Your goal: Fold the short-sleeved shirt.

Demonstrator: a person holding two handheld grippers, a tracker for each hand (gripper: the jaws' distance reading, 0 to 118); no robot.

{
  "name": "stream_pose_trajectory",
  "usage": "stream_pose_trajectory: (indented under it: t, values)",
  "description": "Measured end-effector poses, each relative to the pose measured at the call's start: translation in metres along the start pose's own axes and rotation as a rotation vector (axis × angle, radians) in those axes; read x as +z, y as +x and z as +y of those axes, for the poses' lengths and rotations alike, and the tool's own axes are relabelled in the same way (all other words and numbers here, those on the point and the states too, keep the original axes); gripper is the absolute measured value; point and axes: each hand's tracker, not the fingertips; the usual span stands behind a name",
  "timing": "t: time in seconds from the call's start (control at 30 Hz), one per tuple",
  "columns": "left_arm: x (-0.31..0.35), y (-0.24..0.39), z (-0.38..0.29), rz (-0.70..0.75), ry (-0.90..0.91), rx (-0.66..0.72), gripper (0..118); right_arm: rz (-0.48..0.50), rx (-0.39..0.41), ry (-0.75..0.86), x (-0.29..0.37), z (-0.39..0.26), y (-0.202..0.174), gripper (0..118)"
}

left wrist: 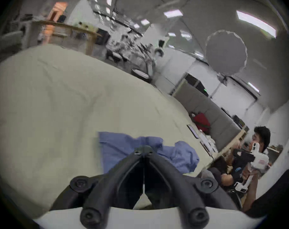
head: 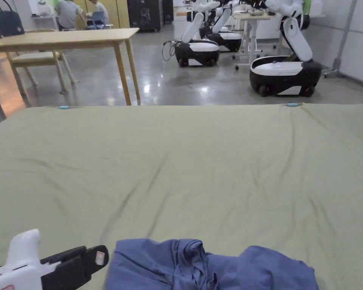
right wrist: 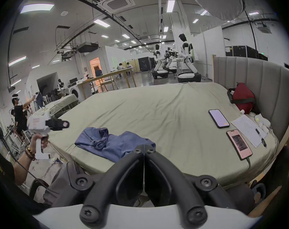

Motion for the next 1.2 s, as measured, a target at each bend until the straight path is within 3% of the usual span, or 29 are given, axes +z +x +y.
stream_pose_trajectory:
  t: [0.17,0.3,0.33,0.4,0.47,0.57,0.67,0.93,0.97,1.03,1.07,1.13,1.2]
  values:
    - [0.030,-0.040,-0.007,0.027,0.009,0.122,0,0.022,-0.006,-0.006,-0.006,0.000,-0.008,1]
    - [-0.003,-0.039,-0.008,-0.043,-0.019,0.124,0,0.031,-0.004,-0.022,-0.010,0.000,-0.015,1]
    - [-0.018,-0.044,-0.009,-0.066,-0.024,0.133,5,0.033,-0.005,-0.026,-0.010,0.001,-0.017,1]
    - [-0.048,-0.041,-0.011,-0.076,-0.064,0.186,45,0.043,-0.020,-0.020,-0.007,0.002,-0.018,1]
    - [-0.072,-0.048,-0.010,-0.071,-0.118,0.215,98,0.048,-0.037,-0.010,-0.001,0.004,-0.019,1]
    - [-0.100,-0.062,-0.015,-0.090,-0.168,0.190,101,0.045,-0.041,0.006,0.008,0.006,-0.021,1]
    - [-0.122,-0.064,-0.020,-0.088,-0.256,0.186,102,0.031,-0.035,0.012,0.014,0.008,-0.022,1]
    - [-0.138,-0.047,-0.032,-0.171,-0.217,0.133,98,0.043,-0.021,0.001,0.013,0.008,-0.030,1]
    - [-0.137,-0.040,-0.034,-0.138,-0.215,0.085,78,0.044,-0.020,-0.003,0.012,0.008,-0.030,1]
    - [-0.137,-0.037,-0.035,-0.024,-0.217,0.014,14,0.041,-0.016,-0.010,0.011,0.008,-0.031,1]
    - [-0.138,-0.033,-0.037,0.068,-0.212,-0.025,14,0.039,-0.015,-0.013,0.011,0.008,-0.031,1]
    - [-0.131,-0.043,-0.039,-0.036,-0.199,0.021,13,0.038,-0.015,-0.017,0.010,0.007,-0.029,1]
    - [-0.131,-0.046,-0.038,-0.020,-0.195,0.023,13,0.033,-0.014,-0.021,0.011,0.007,-0.029,2]
